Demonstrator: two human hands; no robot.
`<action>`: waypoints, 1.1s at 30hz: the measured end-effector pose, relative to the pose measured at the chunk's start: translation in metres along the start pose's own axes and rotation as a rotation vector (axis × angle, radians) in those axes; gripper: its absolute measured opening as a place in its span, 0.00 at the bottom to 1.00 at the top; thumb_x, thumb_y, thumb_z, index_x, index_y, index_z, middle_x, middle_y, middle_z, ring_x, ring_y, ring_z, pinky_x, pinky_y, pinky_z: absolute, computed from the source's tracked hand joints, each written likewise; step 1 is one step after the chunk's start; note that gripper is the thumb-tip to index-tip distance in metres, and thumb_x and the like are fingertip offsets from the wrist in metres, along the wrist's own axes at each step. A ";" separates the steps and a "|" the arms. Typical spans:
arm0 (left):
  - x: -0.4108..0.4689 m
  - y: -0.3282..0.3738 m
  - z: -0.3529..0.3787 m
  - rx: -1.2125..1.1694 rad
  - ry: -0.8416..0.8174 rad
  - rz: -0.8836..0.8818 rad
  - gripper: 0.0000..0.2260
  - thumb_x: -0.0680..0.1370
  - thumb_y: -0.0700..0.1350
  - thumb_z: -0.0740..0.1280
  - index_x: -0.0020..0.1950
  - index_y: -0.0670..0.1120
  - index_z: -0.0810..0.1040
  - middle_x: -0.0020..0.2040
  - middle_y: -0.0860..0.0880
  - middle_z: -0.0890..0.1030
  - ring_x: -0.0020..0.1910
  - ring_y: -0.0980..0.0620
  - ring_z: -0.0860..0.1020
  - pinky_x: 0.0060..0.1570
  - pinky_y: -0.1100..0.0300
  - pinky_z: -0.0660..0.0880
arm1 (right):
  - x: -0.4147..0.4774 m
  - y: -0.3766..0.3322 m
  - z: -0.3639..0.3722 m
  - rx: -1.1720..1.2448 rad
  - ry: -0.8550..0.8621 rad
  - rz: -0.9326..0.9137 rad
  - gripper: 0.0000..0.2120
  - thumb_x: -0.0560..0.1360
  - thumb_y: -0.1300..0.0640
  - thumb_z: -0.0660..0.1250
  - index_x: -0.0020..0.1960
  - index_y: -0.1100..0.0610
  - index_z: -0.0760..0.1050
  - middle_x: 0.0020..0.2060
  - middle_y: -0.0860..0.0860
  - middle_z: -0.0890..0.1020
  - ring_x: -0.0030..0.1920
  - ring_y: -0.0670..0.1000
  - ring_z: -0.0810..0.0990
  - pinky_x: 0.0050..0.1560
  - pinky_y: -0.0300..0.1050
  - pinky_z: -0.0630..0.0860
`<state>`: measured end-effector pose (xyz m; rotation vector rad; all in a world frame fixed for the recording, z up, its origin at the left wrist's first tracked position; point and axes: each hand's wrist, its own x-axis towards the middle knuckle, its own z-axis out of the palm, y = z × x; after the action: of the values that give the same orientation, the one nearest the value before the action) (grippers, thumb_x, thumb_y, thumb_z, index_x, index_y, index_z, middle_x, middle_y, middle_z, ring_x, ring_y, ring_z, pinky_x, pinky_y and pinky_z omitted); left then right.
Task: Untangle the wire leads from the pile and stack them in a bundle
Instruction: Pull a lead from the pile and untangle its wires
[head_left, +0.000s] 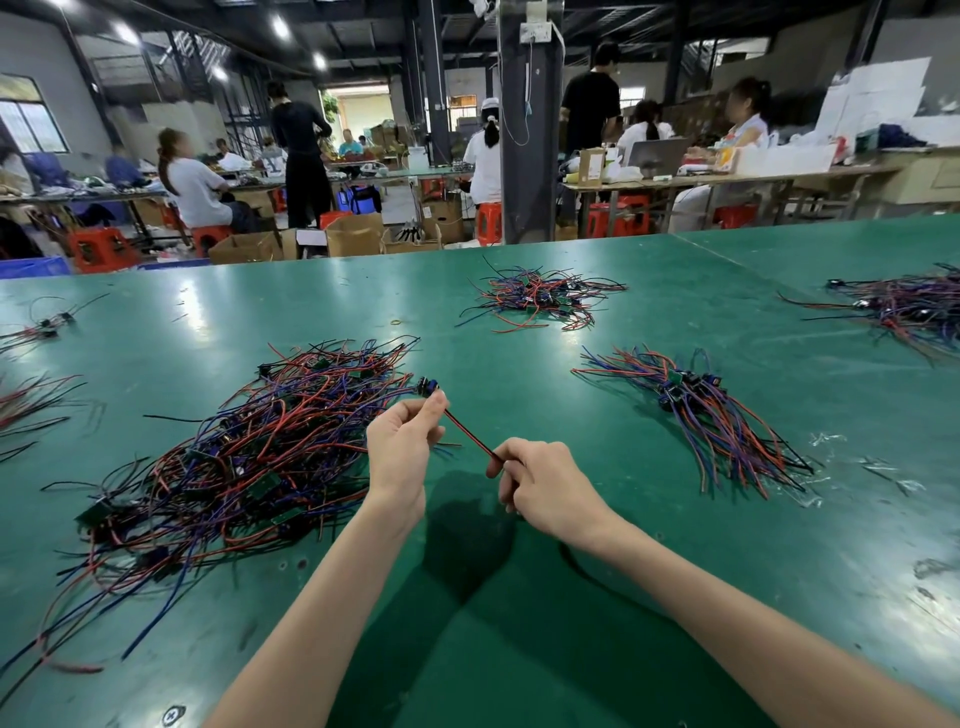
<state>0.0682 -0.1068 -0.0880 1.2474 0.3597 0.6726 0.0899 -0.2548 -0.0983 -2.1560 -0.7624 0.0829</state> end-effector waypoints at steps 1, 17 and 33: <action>0.001 0.000 0.000 0.002 0.003 0.000 0.09 0.75 0.40 0.70 0.35 0.45 0.76 0.30 0.53 0.74 0.29 0.58 0.70 0.39 0.65 0.71 | 0.000 0.000 0.000 -0.004 -0.008 -0.003 0.14 0.76 0.68 0.54 0.42 0.54 0.73 0.29 0.46 0.78 0.30 0.45 0.74 0.38 0.41 0.74; 0.012 0.008 -0.010 -0.073 0.082 -0.013 0.09 0.76 0.40 0.70 0.35 0.45 0.78 0.27 0.55 0.75 0.30 0.57 0.69 0.41 0.62 0.72 | -0.006 -0.005 0.005 0.020 -0.098 -0.164 0.16 0.78 0.70 0.52 0.61 0.61 0.71 0.29 0.46 0.70 0.29 0.42 0.66 0.36 0.36 0.65; 0.015 0.012 -0.012 -0.087 0.106 -0.009 0.08 0.76 0.40 0.69 0.37 0.44 0.78 0.28 0.56 0.77 0.28 0.60 0.70 0.37 0.66 0.73 | -0.012 -0.010 0.001 0.078 -0.074 -0.241 0.19 0.77 0.68 0.53 0.64 0.53 0.63 0.29 0.52 0.67 0.27 0.46 0.63 0.32 0.38 0.61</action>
<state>0.0690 -0.0860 -0.0784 1.1296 0.4188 0.7414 0.0746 -0.2555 -0.0941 -1.9816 -1.0389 0.0653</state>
